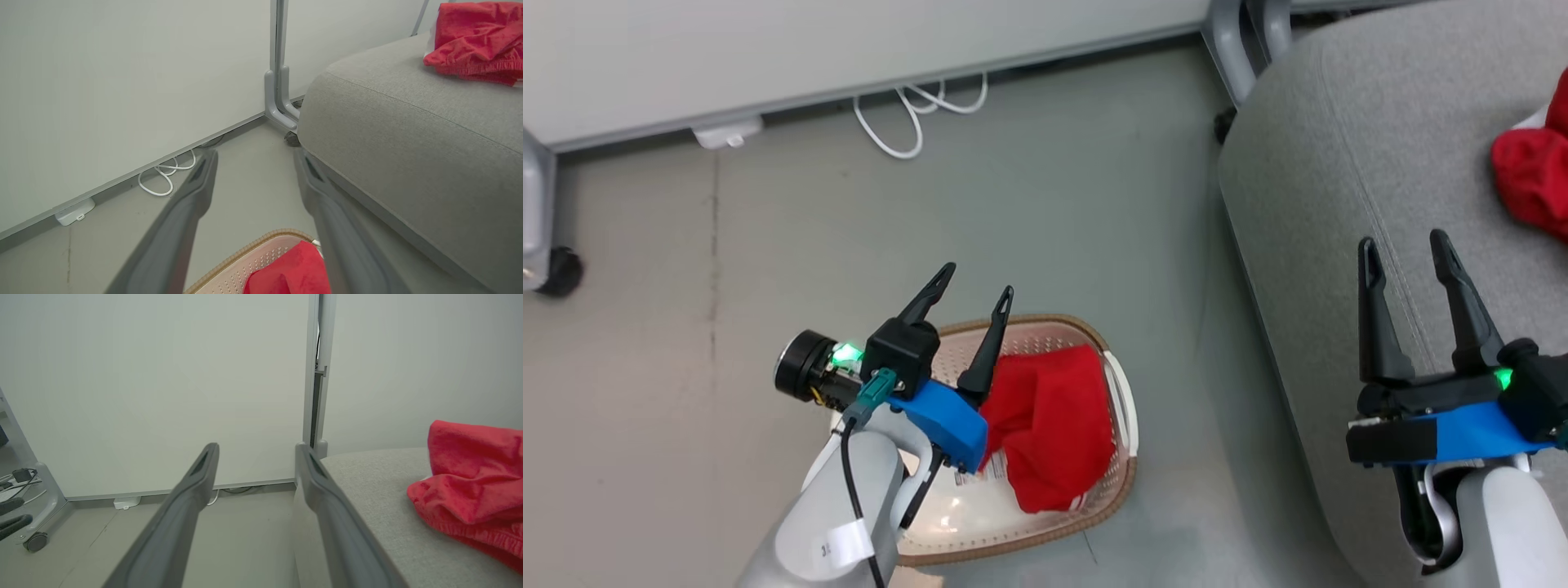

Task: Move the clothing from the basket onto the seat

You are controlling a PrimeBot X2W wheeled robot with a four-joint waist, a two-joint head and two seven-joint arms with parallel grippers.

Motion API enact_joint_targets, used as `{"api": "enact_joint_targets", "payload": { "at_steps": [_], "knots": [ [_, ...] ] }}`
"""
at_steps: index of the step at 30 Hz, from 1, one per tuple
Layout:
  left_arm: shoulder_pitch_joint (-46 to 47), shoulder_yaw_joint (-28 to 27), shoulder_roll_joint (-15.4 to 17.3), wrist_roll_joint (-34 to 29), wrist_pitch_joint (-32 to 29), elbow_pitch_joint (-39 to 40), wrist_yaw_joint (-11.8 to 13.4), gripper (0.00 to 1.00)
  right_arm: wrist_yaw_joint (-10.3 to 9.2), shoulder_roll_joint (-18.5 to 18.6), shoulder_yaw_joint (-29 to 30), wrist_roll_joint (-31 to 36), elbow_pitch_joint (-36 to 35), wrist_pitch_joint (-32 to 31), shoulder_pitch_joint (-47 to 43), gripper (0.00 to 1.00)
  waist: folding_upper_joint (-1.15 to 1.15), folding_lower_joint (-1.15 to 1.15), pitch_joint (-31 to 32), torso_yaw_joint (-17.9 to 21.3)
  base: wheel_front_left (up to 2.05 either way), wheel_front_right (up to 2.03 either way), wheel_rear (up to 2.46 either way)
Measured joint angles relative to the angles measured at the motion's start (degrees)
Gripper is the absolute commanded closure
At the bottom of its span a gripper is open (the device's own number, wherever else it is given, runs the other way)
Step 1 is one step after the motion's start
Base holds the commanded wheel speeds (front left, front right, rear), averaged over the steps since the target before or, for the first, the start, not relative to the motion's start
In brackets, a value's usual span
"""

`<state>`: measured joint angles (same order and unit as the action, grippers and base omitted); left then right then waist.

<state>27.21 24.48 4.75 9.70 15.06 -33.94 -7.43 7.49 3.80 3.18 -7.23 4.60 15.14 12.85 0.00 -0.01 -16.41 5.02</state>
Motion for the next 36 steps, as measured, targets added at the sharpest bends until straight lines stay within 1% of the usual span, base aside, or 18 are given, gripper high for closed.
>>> {"api": "enact_joint_targets", "payload": {
  "at_steps": [6,14,20,23,27,30,36],
  "knots": [
    [5.73,6.94,1.23,2.49,-0.01,-6.86,0.00,0.00,0.00,-0.19,-0.18,-0.43,-0.76,0.00,2.93,0.00,0.00,0.00,-5.46,2.52,0.00,0.00,0.00],
    [13.19,15.46,2.03,7.57,0.00,-14.50,-0.01,0.00,0.00,-0.53,-0.26,-0.78,-1.91,0.00,6.34,0.00,0.00,-0.01,-12.61,5.04,0.00,0.00,0.00],
    [17.25,22.06,1.89,13.81,0.01,-19.67,-0.01,0.00,0.00,-0.65,-0.38,-0.99,-2.54,0.00,9.00,0.00,0.00,-0.01,-17.49,6.12,0.00,0.00,0.00],
    [18.58,26.27,2.08,17.36,-1.69,-23.49,-0.01,0.00,0.00,-0.68,-0.71,-0.99,-2.65,0.00,10.05,0.00,0.00,-0.01,-19.67,6.46,0.00,0.00,0.00],
    [20.90,30.84,2.23,22.08,-2.44,-24.64,-0.01,0.00,0.00,-0.77,-1.09,-1.00,-3.22,0.00,11.74,0.00,0.00,0.00,-22.35,6.73,0.00,0.00,0.00],
    [22.10,33.97,2.92,25.40,-3.03,-25.22,-0.01,0.00,0.00,-0.79,-1.43,-1.18,-3.47,0.00,12.84,0.00,0.00,0.00,-24.33,6.85,0.00,0.00,0.00],
    [24.37,39.32,4.10,30.83,-6.04,-26.96,-0.01,0.00,0.00,-0.82,-1.70,-1.43,-4.11,0.00,14.44,0.00,0.00,0.00,-28.03,7.06,0.00,0.00,0.00]
  ]
}}
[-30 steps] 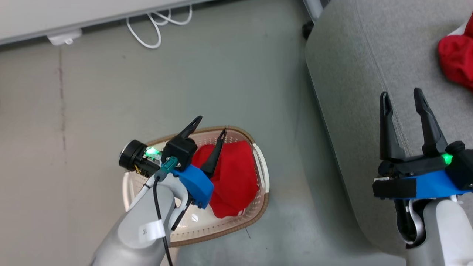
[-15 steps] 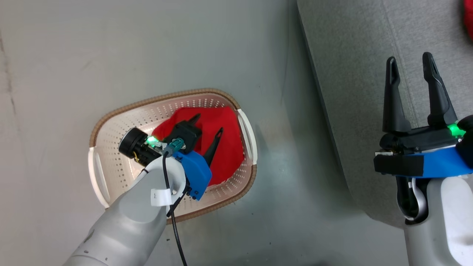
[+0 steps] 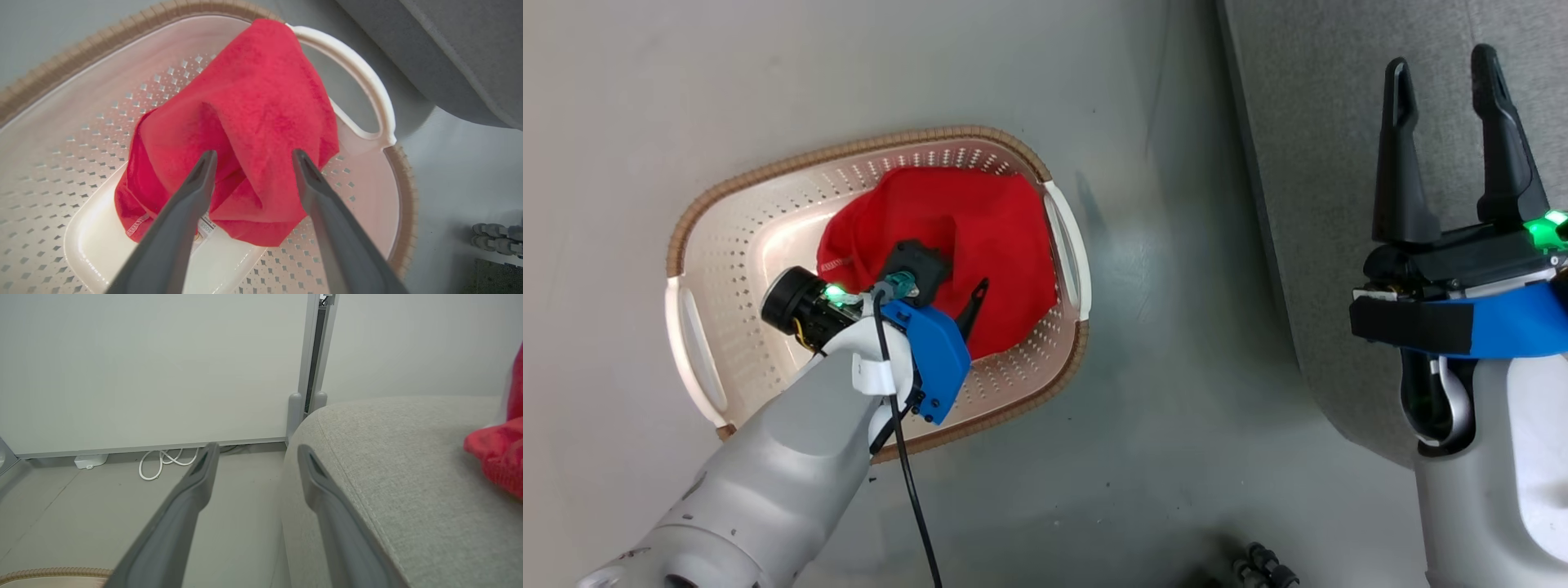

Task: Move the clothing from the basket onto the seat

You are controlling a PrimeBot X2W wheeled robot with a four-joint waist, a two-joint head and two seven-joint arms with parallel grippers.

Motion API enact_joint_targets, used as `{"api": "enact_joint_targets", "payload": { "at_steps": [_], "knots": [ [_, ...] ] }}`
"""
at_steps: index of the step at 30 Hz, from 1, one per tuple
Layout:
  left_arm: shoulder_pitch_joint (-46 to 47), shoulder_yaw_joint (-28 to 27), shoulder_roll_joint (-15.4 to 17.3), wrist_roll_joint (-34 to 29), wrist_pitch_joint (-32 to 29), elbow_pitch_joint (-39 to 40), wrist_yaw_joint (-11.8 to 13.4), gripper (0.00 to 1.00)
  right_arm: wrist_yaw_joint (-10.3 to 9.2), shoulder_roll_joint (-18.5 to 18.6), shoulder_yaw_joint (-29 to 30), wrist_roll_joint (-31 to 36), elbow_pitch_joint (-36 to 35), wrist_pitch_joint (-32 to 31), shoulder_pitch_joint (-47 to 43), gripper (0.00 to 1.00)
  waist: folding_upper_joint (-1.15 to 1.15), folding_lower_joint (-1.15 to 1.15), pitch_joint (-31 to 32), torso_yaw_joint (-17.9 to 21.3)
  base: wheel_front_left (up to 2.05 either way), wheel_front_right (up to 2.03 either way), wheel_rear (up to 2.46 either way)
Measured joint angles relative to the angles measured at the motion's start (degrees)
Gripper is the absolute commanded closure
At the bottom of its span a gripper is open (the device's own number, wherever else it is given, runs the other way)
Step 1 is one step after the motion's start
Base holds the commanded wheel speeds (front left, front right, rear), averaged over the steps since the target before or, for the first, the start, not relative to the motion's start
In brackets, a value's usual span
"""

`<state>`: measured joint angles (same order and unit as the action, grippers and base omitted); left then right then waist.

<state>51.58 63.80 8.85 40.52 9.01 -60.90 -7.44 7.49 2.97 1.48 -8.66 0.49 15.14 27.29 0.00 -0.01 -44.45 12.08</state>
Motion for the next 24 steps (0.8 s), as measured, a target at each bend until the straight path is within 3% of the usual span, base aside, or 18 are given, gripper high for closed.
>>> {"api": "enact_joint_targets", "payload": {
  "at_steps": [8,21,22,23,24],
  "knots": [
    [2.09,5.24,0.42,6.13,-3.13,-0.57,0.00,0.00,0.00,-0.02,-0.03,-0.08,-1.11,0.00,1.61,0.00,0.00,0.00,-4.17,0.22,0.00,0.00,0.00],
    [5.13,8.84,0.16,8.71,-4.17,-2.91,0.00,0.00,0.00,-0.03,0.12,-0.52,-1.92,0.00,2.72,0.00,0.00,0.00,-9.26,1.19,0.00,0.00,0.00],
    [5.20,9.00,0.16,8.58,-3.56,-2.61,0.00,0.05,0.00,-0.03,0.12,-0.52,-1.92,0.00,2.72,0.00,0.00,0.00,-9.41,1.21,0.00,0.00,0.00],
    [5.28,9.09,0.14,8.38,-3.11,-2.44,0.00,0.53,0.00,-0.03,0.12,-0.52,-1.93,0.00,2.72,0.00,0.00,0.00,-9.52,1.22,0.00,0.00,0.00],
    [5.43,9.16,0.13,8.36,-3.12,-2.44,0.00,0.69,0.00,-0.03,0.16,-0.52,-1.92,0.00,2.72,0.00,0.00,0.00,-9.55,1.21,0.00,0.00,0.00]
  ]
}}
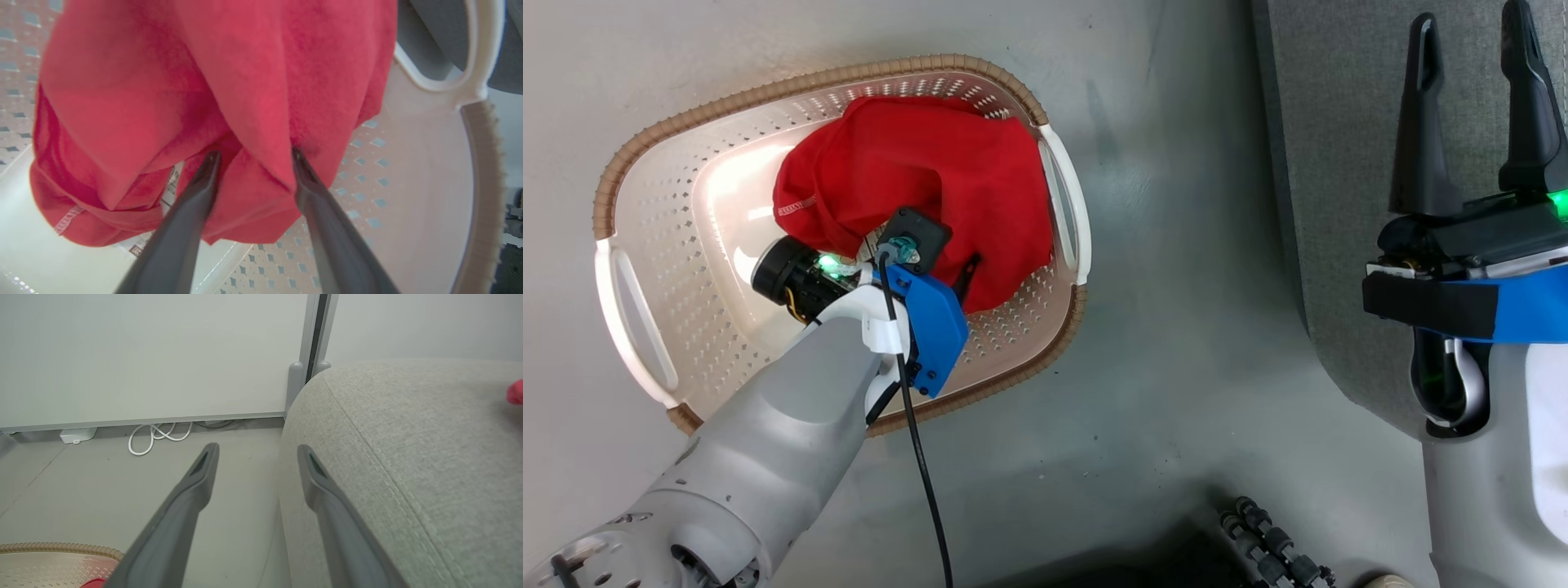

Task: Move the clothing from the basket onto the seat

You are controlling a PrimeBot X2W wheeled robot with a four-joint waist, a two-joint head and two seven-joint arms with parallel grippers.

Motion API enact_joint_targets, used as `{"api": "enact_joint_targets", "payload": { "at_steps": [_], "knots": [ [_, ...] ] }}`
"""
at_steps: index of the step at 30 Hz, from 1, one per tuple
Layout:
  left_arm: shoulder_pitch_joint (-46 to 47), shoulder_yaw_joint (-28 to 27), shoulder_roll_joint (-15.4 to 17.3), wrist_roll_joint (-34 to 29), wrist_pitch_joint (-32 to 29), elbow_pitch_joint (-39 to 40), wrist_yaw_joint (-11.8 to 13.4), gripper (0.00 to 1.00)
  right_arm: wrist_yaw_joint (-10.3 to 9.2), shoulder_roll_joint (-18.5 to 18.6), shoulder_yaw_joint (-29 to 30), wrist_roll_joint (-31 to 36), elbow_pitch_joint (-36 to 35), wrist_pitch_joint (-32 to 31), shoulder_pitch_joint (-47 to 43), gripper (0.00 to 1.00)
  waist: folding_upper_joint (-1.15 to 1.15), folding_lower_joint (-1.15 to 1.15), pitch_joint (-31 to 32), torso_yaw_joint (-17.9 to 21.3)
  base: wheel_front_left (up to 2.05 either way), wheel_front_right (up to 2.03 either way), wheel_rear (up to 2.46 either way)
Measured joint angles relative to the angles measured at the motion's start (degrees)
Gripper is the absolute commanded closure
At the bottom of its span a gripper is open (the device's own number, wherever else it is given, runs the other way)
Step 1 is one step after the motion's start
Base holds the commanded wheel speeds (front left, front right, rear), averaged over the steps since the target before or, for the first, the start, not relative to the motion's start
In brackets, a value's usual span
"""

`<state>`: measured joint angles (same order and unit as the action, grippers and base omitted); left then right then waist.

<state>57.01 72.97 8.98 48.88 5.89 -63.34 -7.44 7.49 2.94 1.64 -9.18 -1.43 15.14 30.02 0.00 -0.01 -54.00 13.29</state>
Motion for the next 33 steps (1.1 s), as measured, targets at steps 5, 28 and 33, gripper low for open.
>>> {"api": "enact_joint_targets", "payload": {
  "at_steps": [5,28,33],
  "knots": [
    [0.14,0.22,-0.15,-0.48,0.34,0.13,0.00,1.00,0.00,0.00,0.15,0.00,0.04,0.00,0.02,0.00,0.00,0.00,0.13,-0.17,0.00,0.00,0.00],
    [0.06,0.35,-2.71,-0.38,8.95,3.16,0.00,1.00,0.00,0.54,0.22,0.99,2.14,0.00,-0.97,0.00,0.00,0.00,7.61,-5.07,0.00,0.00,0.00],
    [0.66,-2.88,-2.89,-1.66,9.10,6.82,0.00,1.00,0.00,1.43,0.44,1.03,2.72,0.00,-2.08,0.00,0.00,0.00,10.27,-6.81,0.00,0.00,0.00]
  ]
}}
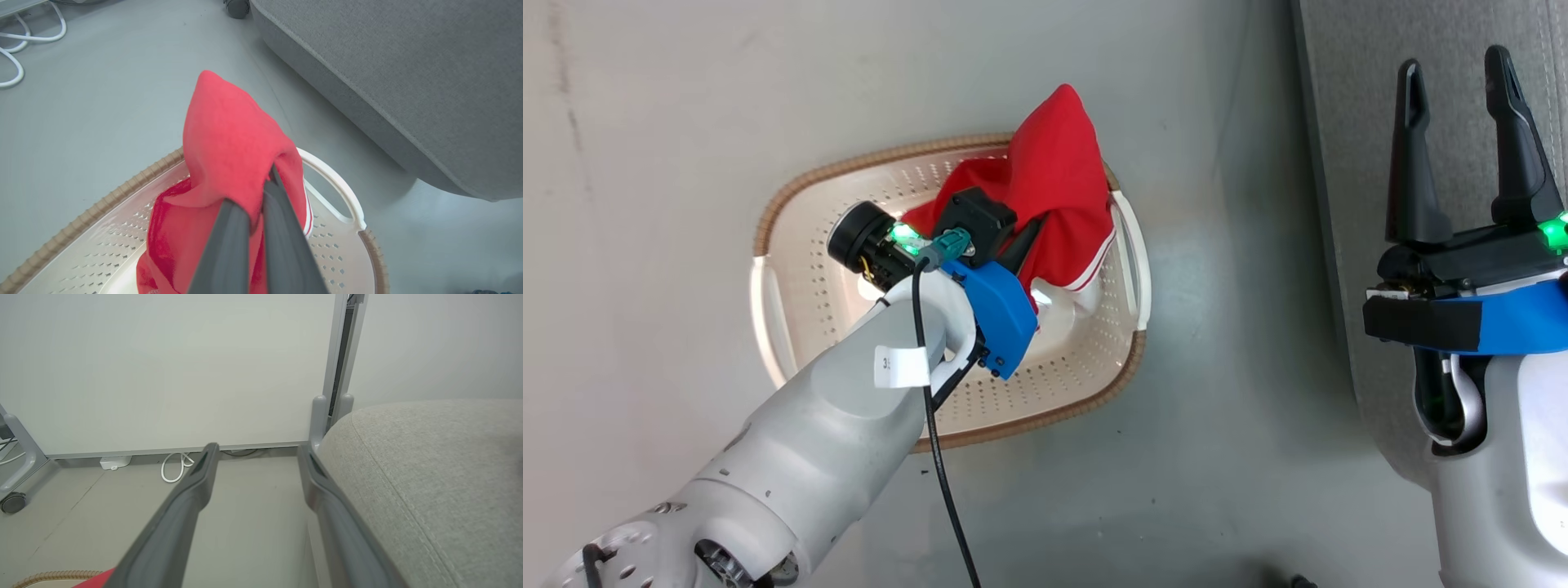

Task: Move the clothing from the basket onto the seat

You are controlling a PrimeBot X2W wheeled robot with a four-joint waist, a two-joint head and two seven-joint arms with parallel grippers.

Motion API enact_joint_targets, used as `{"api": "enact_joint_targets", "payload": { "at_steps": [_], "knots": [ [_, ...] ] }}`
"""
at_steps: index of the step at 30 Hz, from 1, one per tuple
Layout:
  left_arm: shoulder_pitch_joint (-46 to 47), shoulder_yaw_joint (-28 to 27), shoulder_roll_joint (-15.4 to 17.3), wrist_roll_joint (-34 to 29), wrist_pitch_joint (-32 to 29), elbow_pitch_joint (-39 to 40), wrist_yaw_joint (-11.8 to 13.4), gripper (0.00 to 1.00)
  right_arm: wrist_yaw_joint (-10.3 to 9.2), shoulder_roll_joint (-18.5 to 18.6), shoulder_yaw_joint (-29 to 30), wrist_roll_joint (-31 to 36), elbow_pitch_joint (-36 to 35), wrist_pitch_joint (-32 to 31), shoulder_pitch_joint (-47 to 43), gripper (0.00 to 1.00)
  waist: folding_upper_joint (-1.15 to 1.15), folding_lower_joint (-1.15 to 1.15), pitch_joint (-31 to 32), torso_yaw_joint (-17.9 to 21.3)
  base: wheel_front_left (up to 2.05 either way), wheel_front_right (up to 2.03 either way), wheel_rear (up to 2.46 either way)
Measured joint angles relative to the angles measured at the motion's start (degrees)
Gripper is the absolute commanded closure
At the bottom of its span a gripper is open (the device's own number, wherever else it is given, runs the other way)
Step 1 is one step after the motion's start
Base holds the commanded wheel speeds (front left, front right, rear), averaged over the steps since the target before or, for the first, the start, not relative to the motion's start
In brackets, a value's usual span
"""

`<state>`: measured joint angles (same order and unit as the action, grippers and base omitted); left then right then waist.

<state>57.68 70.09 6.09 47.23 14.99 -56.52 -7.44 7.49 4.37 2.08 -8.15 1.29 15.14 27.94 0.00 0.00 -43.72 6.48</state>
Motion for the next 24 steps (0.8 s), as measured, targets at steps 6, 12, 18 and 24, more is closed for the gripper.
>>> {"api": "enact_joint_targets", "payload": {
  "at_steps": [6,12,18,24],
  "knots": [
    [-2.23,-6.35,0.48,-4.37,0.00,4.08,0.00,1.00,0.00,0.54,0.22,0.05,1.09,0.00,-1.37,0.00,0.00,0.00,3.83,-1.76,0.00,0.00,0.00],
    [-5.43,-12.98,0.92,-9.38,0.00,7.92,0.00,1.00,0.00,0.67,0.24,0.04,2.22,0.00,-3.09,0.00,0.00,0.00,8.61,-2.98,0.00,0.00,0.00],
    [-8.48,-18.64,1.53,-14.06,0.00,11.67,0.00,1.00,0.00,0.53,0.34,0.02,3.54,0.00,-5.26,0.00,0.00,0.00,13.93,-3.76,0.00,0.00,0.00],
    [-11.12,-23.82,2.22,-18.33,0.00,16.27,0.00,1.00,0.00,0.12,0.33,-0.07,4.71,0.00,-7.45,0.00,0.00,0.01,19.09,-4.22,0.00,0.00,0.00]
  ]
}}
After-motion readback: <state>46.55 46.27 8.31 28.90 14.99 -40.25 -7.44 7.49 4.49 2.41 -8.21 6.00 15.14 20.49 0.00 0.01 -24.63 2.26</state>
